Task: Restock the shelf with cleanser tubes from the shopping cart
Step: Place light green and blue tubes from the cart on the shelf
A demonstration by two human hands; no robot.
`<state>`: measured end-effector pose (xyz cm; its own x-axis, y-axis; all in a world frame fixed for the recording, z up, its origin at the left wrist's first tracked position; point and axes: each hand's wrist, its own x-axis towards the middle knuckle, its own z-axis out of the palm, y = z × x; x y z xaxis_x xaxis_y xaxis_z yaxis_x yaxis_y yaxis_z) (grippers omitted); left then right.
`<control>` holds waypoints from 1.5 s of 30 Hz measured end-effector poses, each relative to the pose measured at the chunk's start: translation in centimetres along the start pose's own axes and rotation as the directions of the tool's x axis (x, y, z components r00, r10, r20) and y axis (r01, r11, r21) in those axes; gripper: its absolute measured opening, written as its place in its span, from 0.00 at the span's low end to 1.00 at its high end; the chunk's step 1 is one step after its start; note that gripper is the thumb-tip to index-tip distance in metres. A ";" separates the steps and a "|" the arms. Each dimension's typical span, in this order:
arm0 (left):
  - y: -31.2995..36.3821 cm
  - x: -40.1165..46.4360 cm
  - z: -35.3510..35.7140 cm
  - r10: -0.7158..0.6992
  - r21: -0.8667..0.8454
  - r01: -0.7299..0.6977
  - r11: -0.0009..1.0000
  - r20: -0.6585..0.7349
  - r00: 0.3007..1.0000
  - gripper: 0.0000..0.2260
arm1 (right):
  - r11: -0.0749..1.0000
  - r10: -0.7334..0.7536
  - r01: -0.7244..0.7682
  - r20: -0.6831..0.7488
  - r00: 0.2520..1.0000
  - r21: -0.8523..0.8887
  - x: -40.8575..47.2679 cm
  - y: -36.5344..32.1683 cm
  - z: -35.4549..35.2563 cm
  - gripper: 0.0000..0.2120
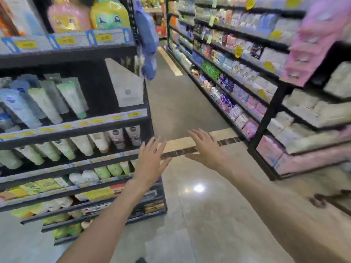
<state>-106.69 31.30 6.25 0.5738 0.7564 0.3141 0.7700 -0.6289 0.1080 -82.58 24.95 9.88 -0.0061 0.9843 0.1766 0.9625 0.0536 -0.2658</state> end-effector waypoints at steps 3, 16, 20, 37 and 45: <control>6.7 0.5 2.4 0.083 -0.094 -0.080 0.992 0.031 0.996 0.28 | 0.995 0.097 -0.097 0.017 0.995 -0.004 -6.3 5.4 -0.8 0.42; 36.9 9.8 14.5 0.565 -0.376 -0.493 0.784 0.107 0.818 0.28 | 0.738 0.671 -0.673 -0.056 0.740 -0.043 -27.0 27.2 -5.4 0.43; 46.3 13.7 18.1 0.699 -0.451 -0.588 0.672 0.123 0.705 0.31 | 0.605 0.792 -0.796 -0.084 0.605 -0.032 -31.9 33.6 -7.1 0.41; 79.3 27.8 30.0 0.931 -0.646 -0.678 0.352 0.165 0.326 0.32 | 0.148 0.973 -0.984 -0.190 0.128 0.099 -43.1 58.5 -12.9 0.41; 93.5 33.8 36.1 0.922 -0.628 -0.678 0.383 0.220 0.318 0.29 | 0.116 0.988 -0.981 -0.121 0.098 0.157 -46.7 74.3 -15.2 0.41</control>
<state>-5.26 4.53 -7.09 0.9539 -0.3000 -0.0080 -0.2689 -0.8665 0.4206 -6.62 -19.58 -3.70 0.9830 0.1290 -0.1310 0.0754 -0.9327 -0.3527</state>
